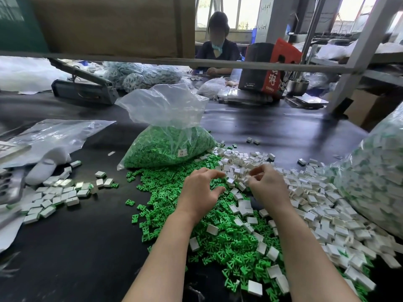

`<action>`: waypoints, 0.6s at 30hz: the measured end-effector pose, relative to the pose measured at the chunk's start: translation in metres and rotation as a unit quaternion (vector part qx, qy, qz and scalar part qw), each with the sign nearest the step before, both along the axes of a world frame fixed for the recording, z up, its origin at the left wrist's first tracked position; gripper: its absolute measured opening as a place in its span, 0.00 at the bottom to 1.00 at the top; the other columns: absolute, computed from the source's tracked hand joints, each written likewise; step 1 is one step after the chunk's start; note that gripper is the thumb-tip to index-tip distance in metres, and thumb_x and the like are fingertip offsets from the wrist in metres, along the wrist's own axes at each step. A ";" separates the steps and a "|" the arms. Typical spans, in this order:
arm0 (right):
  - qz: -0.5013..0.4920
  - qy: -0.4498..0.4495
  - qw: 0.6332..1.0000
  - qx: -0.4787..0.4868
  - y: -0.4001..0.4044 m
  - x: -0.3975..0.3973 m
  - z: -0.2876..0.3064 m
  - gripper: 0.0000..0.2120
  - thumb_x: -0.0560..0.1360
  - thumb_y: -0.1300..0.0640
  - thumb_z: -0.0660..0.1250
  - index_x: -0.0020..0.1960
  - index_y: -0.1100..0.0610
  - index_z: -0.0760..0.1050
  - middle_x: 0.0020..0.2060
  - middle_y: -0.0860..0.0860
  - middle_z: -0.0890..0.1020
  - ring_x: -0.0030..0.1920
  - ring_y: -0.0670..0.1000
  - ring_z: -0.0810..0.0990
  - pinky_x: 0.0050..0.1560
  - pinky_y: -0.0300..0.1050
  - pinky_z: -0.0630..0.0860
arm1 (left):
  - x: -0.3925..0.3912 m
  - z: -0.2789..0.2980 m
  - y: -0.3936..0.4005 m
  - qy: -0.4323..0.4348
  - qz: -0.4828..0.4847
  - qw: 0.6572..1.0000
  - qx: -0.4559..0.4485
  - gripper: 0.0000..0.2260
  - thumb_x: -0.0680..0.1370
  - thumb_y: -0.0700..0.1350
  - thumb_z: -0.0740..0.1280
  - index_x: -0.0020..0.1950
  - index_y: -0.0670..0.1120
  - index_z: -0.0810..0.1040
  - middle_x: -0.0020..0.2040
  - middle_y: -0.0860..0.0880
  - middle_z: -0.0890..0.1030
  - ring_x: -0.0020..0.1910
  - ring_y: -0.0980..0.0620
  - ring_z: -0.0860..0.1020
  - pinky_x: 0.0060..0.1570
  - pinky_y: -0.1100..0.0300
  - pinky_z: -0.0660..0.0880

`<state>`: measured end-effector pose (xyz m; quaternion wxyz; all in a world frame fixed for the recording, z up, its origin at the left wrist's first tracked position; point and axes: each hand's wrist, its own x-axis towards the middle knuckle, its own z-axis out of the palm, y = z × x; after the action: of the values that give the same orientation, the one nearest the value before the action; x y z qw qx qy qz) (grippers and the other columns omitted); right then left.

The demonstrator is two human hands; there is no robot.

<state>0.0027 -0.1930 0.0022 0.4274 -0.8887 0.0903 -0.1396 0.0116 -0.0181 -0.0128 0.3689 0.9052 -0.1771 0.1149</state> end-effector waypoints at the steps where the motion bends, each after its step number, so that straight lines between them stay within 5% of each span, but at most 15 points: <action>1: 0.015 0.000 0.999 0.038 0.001 0.000 0.000 0.04 0.77 0.63 0.67 0.49 0.57 0.73 0.44 0.54 0.83 0.44 0.53 0.83 0.45 0.51 0.81 | 0.000 0.001 -0.001 0.007 -0.008 1.000 -0.010 0.17 0.76 0.46 0.71 0.65 0.52 0.77 0.58 0.54 0.80 0.59 0.56 0.75 0.66 0.56 0.70; 5: 0.079 0.009 0.989 0.124 0.007 0.002 0.004 0.06 0.77 0.66 0.67 0.48 0.56 0.73 0.39 0.52 0.85 0.35 0.40 0.83 0.33 0.32 0.76 | -0.001 0.003 -0.006 0.040 -0.039 0.997 -0.047 0.19 0.76 0.45 0.72 0.67 0.52 0.77 0.53 0.54 0.80 0.44 0.61 0.78 0.53 0.63 0.77; 10: 0.062 -0.008 0.998 0.031 0.011 0.003 0.002 0.05 0.75 0.62 0.71 0.48 0.56 0.76 0.41 0.53 0.84 0.42 0.51 0.83 0.46 0.47 0.80 | 0.001 0.000 0.000 0.056 -0.003 0.997 -0.045 0.15 0.76 0.45 0.71 0.62 0.54 0.79 0.48 0.56 0.81 0.41 0.60 0.78 0.47 0.61 0.79; 18: 0.043 -0.063 0.995 0.071 0.030 0.000 0.004 0.09 0.71 0.59 0.77 0.45 0.55 0.76 0.38 0.51 0.82 0.41 0.51 0.82 0.39 0.43 0.79 | -0.004 0.006 -0.010 0.095 -0.042 0.981 -0.165 0.13 0.69 0.47 0.78 0.52 0.50 0.84 0.40 0.53 0.85 0.39 0.57 0.83 0.43 0.59 0.80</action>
<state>0.0026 -0.1633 0.0066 0.4997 -0.8487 0.0351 -0.1699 0.0073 -0.0284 -0.0073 0.5330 0.8303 -0.1579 0.0399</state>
